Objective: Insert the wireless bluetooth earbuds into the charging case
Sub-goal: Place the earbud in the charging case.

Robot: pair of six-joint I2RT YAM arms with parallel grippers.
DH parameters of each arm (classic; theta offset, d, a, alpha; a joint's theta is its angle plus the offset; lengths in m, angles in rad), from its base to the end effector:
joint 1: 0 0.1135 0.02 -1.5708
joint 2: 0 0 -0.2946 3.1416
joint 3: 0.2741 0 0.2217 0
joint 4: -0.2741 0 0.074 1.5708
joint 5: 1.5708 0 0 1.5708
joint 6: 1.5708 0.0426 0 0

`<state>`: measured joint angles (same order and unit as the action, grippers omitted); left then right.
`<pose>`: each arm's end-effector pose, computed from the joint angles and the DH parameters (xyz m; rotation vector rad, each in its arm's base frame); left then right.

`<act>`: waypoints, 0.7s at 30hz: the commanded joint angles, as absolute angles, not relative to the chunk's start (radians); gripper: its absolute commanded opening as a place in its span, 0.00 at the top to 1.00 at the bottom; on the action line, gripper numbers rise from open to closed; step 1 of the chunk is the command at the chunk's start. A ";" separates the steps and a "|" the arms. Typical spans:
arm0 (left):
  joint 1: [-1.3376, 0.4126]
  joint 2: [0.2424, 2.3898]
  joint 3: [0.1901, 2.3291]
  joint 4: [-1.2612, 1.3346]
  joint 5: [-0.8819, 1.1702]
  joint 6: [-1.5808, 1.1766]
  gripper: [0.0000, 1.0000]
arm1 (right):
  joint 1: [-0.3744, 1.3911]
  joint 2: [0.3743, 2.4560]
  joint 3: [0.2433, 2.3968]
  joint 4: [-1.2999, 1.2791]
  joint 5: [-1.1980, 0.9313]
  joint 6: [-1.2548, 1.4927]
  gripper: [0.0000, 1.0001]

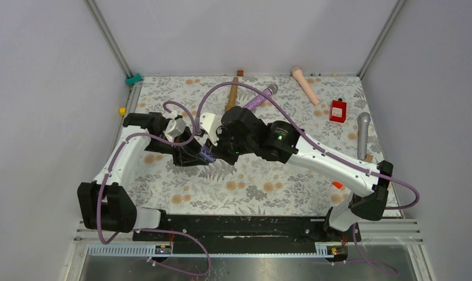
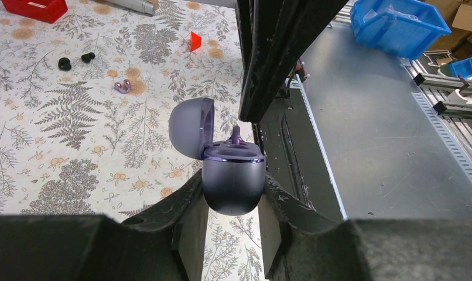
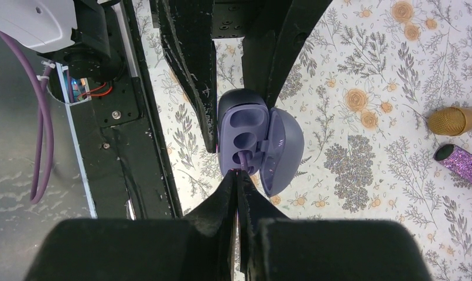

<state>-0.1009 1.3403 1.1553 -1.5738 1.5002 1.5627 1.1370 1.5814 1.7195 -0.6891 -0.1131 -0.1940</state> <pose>0.1540 -0.0583 0.3444 1.2518 1.3595 -1.3931 0.1324 0.2972 0.4360 -1.4083 1.6818 0.6675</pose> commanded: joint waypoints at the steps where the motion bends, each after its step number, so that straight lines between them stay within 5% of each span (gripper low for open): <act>1: -0.104 1.311 1.163 -1.610 1.543 1.578 1.00 | 1.147 1.595 1.695 -0.649 -0.072 -0.188 0.99; 14: -0.104 1.306 1.168 -1.609 1.550 1.560 1.00 | 1.146 1.588 1.670 -0.623 -0.092 -0.183 1.00; 21: -0.099 1.339 1.180 -1.610 1.542 1.572 1.00 | 1.144 1.501 1.781 -0.759 -0.104 -0.236 0.93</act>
<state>-0.0982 1.3403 1.1553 -1.5700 1.4925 1.5478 1.1370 1.5803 1.7046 -0.6846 -0.0948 -0.1940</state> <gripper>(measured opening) 0.330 0.047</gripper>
